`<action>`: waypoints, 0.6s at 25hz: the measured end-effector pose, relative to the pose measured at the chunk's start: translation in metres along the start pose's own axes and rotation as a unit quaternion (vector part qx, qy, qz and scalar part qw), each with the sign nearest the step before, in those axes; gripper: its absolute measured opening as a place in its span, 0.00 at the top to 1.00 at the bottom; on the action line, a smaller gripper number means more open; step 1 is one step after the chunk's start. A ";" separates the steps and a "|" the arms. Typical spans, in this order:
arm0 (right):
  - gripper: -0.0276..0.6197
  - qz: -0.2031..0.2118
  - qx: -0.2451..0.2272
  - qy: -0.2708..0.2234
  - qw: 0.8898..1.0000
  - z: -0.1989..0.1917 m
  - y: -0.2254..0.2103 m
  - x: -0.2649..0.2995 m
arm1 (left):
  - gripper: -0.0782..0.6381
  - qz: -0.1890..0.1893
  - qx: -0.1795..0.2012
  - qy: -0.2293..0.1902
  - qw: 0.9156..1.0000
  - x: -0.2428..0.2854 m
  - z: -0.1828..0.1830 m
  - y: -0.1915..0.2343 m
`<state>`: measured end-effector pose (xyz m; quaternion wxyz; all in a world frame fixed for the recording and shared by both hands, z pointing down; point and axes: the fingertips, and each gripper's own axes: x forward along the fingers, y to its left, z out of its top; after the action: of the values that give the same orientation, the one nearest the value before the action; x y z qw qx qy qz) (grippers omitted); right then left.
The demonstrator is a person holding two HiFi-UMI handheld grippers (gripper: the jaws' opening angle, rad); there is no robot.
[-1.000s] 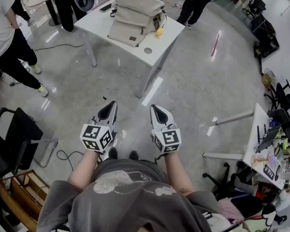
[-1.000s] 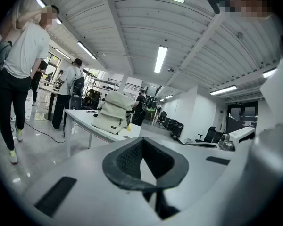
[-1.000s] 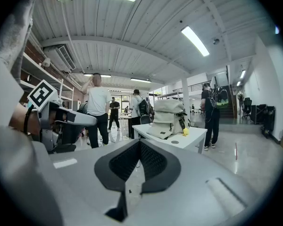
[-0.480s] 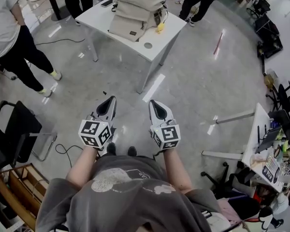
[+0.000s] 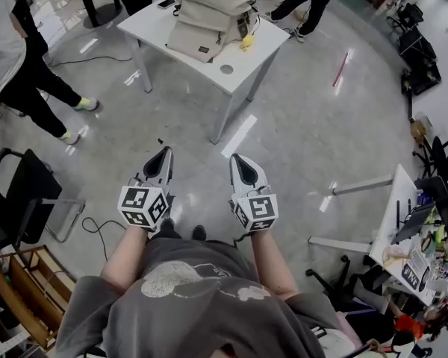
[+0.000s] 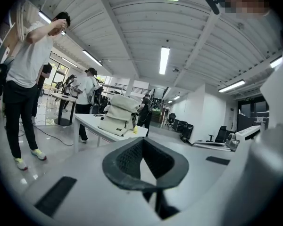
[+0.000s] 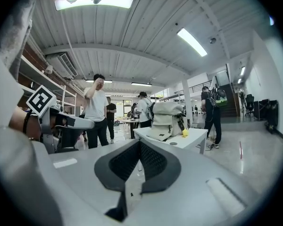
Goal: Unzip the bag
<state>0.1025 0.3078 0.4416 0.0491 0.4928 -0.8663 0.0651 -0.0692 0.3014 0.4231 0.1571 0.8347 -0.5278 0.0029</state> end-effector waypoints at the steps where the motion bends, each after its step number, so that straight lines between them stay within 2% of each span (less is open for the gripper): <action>1: 0.96 0.000 0.001 0.001 1.000 -0.002 -0.003 -0.001 | 0.88 0.005 0.000 -0.002 1.000 0.000 -0.001 0.001; 9: 0.96 -0.008 0.015 0.009 1.000 -0.013 -0.020 0.003 | 0.88 0.016 0.001 -0.002 1.000 0.006 -0.004 0.002; 15: 0.96 -0.016 0.008 0.021 1.000 -0.017 -0.032 0.024 | 0.88 0.006 0.001 0.003 1.000 0.040 -0.004 0.017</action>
<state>0.1178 0.2737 0.4640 0.0642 0.5059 -0.8563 0.0820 -0.0662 0.2604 0.4377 0.1577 0.8317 -0.5323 0.0065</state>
